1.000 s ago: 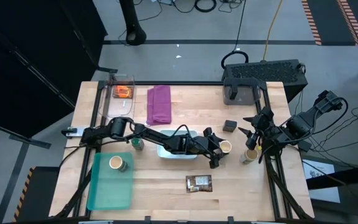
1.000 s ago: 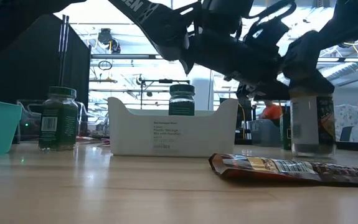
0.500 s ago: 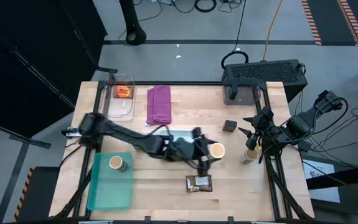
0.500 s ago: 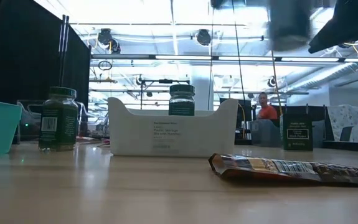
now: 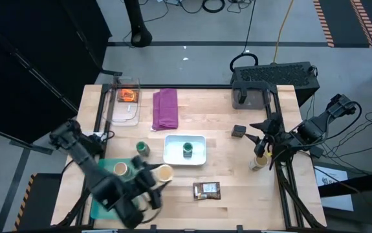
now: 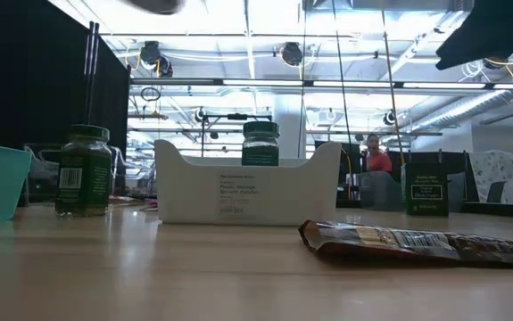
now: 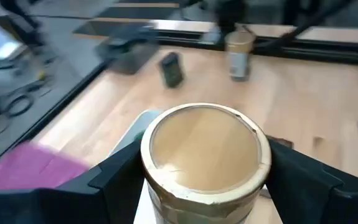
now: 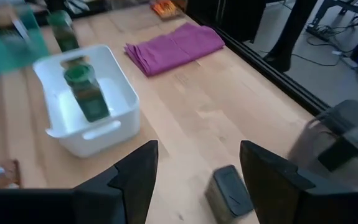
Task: Sort spices by type
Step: Put the top brown seasoning bottle into the blue bin
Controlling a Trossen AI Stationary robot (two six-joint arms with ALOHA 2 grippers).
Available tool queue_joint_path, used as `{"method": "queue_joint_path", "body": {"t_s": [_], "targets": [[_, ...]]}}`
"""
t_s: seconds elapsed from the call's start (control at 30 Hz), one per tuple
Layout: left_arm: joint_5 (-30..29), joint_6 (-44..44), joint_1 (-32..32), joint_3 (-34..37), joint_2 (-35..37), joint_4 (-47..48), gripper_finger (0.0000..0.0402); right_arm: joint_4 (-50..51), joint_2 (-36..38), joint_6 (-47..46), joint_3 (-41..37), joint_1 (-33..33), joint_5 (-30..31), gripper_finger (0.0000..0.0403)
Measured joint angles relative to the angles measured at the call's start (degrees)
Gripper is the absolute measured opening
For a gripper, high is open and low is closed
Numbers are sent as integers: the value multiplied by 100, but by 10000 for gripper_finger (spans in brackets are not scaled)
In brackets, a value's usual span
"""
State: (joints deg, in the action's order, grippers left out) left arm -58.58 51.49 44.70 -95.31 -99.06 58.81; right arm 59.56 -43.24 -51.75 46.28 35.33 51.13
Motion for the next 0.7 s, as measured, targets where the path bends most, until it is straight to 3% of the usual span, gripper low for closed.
{"method": "queue_joint_path", "body": {"t_s": [0.07,0.27,0.5,0.7], "targets": [[-179,877,306,37,-30,663,284,-227,-5,30,0,0,29,209],[-258,2332,1065,462,-64,1565,284,-1411,13,819,0,-98,309,209],[-162,2582,2019,776,-64,2005,284,-3461,46,2600,0,-513,-77,209],[593,3799,2543,774,23,2488,284,-3654,-53,2741,0,-719,-436,209]]}}
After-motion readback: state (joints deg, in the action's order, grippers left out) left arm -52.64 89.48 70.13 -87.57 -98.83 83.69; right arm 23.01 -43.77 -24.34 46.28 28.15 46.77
